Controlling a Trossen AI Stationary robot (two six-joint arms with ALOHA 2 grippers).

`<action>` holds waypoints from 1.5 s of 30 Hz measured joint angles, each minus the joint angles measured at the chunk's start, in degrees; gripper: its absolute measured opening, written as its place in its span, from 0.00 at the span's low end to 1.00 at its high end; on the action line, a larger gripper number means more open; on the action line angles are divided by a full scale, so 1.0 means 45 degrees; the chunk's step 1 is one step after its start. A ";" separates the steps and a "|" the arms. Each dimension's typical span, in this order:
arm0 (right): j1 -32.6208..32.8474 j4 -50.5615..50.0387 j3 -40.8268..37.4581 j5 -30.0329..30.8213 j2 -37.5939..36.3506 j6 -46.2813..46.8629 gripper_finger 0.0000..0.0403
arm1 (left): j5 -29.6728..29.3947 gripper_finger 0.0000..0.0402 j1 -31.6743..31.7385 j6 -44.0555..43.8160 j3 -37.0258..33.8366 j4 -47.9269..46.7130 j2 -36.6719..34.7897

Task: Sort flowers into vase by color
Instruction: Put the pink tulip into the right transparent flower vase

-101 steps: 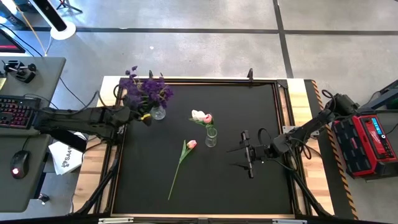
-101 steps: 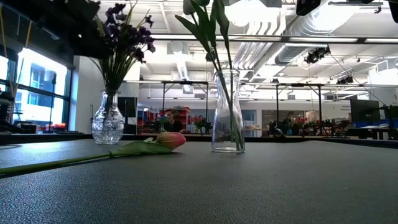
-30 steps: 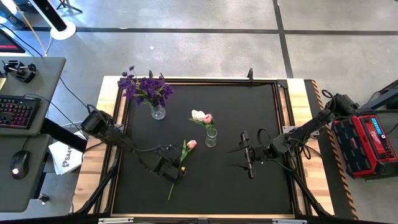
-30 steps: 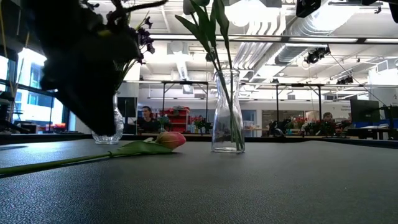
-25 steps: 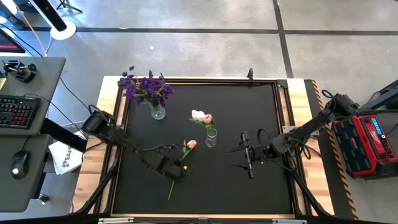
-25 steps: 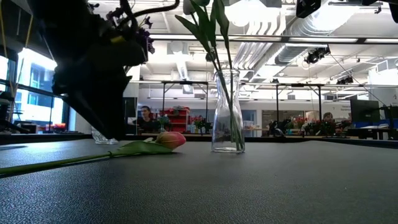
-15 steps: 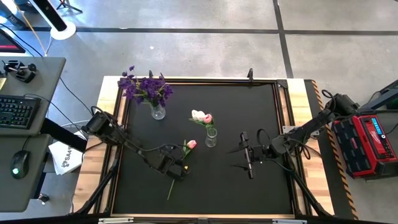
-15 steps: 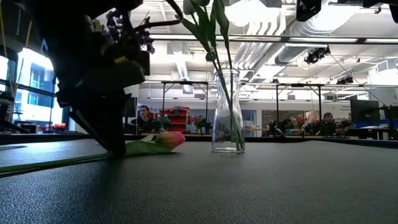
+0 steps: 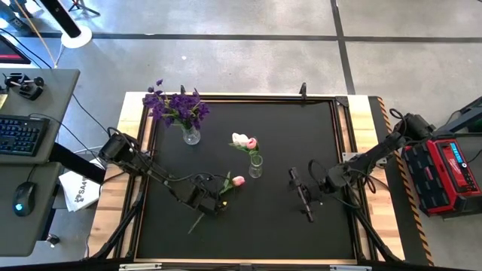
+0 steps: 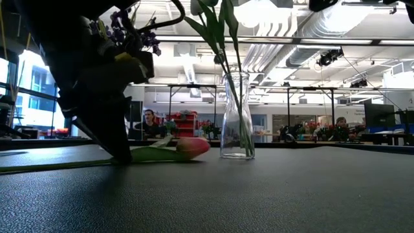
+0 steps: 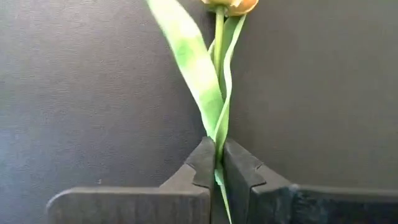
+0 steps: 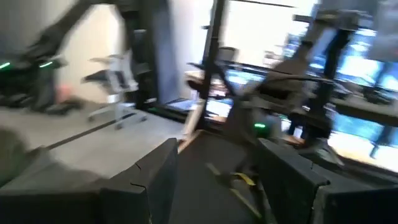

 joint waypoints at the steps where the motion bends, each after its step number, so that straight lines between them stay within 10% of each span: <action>1: 0.0071 -0.0056 0.0000 -0.0218 0.0000 -0.0137 0.50 | -0.0008 0.01 0.0000 0.0086 -0.0007 -0.0120 -0.0184; 15: 0.0235 -0.1293 0.0000 -0.0118 0.0000 0.0935 0.50 | -0.3242 0.00 -0.0374 0.3018 -0.0058 0.0405 -0.4117; 28: 0.0231 -0.2213 0.0000 0.2436 0.0000 0.1052 0.50 | -0.4115 0.00 -0.1086 1.0827 -0.0049 0.8281 -0.2771; 45: 0.0139 -0.0295 0.0000 0.1893 0.0044 0.1055 0.70 | 0.1119 0.00 0.1089 1.4426 -0.0044 1.5666 -0.0509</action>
